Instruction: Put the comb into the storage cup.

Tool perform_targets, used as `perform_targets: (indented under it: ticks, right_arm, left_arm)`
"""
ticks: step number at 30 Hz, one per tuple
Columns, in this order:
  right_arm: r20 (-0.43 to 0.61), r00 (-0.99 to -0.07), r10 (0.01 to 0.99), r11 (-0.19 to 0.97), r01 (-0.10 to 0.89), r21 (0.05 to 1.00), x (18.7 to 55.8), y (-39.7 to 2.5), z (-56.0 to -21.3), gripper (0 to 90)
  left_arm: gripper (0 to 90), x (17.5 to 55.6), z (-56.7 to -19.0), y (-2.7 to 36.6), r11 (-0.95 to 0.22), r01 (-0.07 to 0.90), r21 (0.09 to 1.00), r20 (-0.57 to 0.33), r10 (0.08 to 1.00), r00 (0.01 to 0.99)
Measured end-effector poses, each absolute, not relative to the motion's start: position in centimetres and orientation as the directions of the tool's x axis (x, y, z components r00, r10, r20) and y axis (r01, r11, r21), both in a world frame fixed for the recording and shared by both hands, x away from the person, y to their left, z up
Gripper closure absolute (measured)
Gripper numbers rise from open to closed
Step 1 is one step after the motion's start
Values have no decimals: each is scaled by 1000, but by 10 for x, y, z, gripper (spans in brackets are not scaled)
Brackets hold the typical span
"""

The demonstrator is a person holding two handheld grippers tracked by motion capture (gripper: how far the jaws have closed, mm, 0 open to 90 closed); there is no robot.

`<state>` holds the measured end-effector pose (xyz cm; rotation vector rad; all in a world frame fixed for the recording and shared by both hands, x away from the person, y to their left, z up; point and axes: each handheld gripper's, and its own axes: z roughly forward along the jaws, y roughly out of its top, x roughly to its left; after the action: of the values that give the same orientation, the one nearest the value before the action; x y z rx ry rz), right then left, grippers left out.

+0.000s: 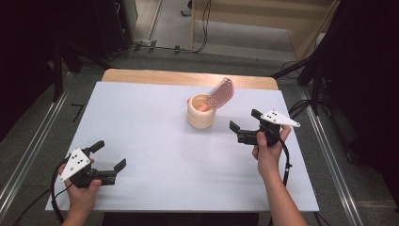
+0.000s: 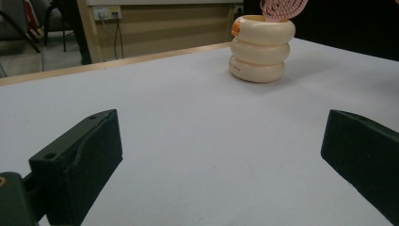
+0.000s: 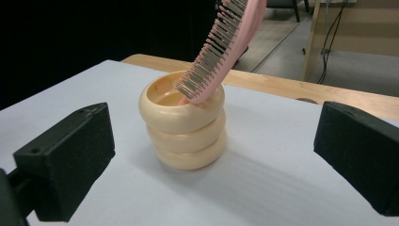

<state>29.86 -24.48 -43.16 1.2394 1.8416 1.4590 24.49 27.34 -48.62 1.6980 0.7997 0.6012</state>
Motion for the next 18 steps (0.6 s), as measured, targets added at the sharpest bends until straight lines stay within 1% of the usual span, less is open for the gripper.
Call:
perform_targets:
  ticks: [9,18]
  right_arm:
    - [157,-477,865,18,343,939,284,-254,-440,0]
    - [160,-460,873,5,337,941,268,-269,-447,0]
  left_arm:
    - [0,245,-486,274,-163,202,966,-6,764,645]
    - [0,245,-486,273,-164,203,965,-6,765,643]
